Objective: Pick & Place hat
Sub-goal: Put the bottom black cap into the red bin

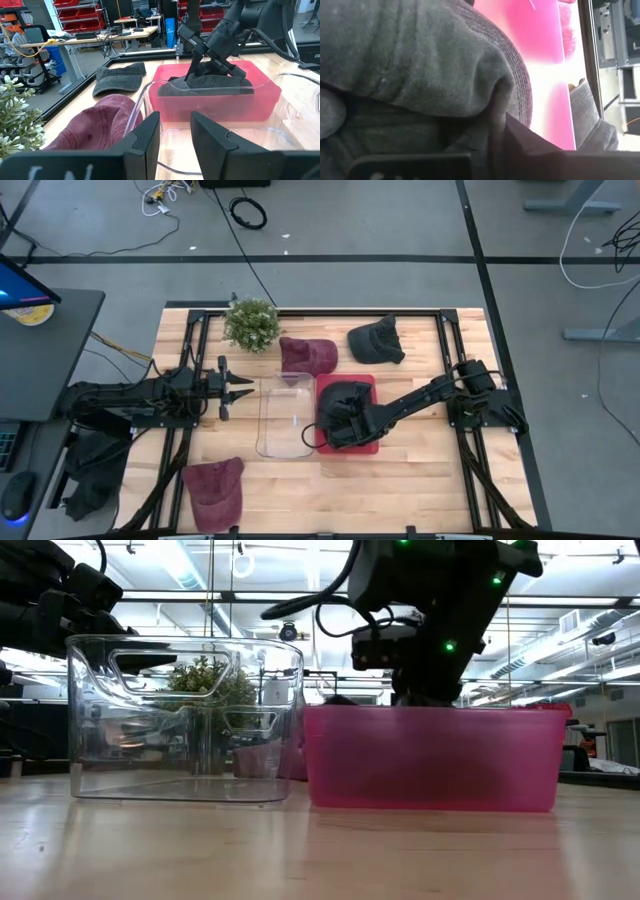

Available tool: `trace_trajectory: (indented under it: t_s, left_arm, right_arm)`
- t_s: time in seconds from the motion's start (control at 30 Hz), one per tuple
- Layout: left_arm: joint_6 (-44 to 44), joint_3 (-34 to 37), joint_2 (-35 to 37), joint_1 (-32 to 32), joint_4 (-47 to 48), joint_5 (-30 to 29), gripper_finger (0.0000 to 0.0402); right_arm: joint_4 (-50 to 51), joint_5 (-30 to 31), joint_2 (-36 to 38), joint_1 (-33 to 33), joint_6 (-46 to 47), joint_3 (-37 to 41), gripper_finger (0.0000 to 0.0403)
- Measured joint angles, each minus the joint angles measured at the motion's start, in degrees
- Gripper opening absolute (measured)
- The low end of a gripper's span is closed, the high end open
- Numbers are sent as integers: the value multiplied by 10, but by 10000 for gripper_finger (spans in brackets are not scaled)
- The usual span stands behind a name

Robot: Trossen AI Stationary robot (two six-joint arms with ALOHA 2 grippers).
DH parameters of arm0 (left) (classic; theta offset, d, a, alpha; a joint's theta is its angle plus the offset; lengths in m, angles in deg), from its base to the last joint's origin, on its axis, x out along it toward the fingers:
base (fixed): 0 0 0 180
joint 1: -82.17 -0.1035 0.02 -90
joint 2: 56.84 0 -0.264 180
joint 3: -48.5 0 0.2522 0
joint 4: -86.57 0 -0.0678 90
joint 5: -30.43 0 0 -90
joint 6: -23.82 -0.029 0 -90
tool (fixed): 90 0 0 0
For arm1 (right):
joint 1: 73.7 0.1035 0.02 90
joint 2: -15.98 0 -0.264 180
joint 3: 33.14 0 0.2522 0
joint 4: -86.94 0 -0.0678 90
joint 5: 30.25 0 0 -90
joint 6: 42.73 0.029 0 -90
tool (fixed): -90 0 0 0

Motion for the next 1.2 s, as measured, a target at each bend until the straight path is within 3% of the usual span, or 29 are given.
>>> trace_trajectory:
  t_s: [0.57,0.83,1.1,1.2]
  left_arm:
    - [0,0,0,0,0,0,115]
    - [0,0,0,0,0,0,115]
    - [0,0,0,0,0,0,115]
    - [0,0,0,0,0,0,115]
  right_arm:
    - [25,1,66,42,-2,2,181]
    - [-3,9,91,58,-34,2,183]
    - [-146,-9,91,74,-123,2,171]
    - [-196,-45,90,78,-149,1,168]
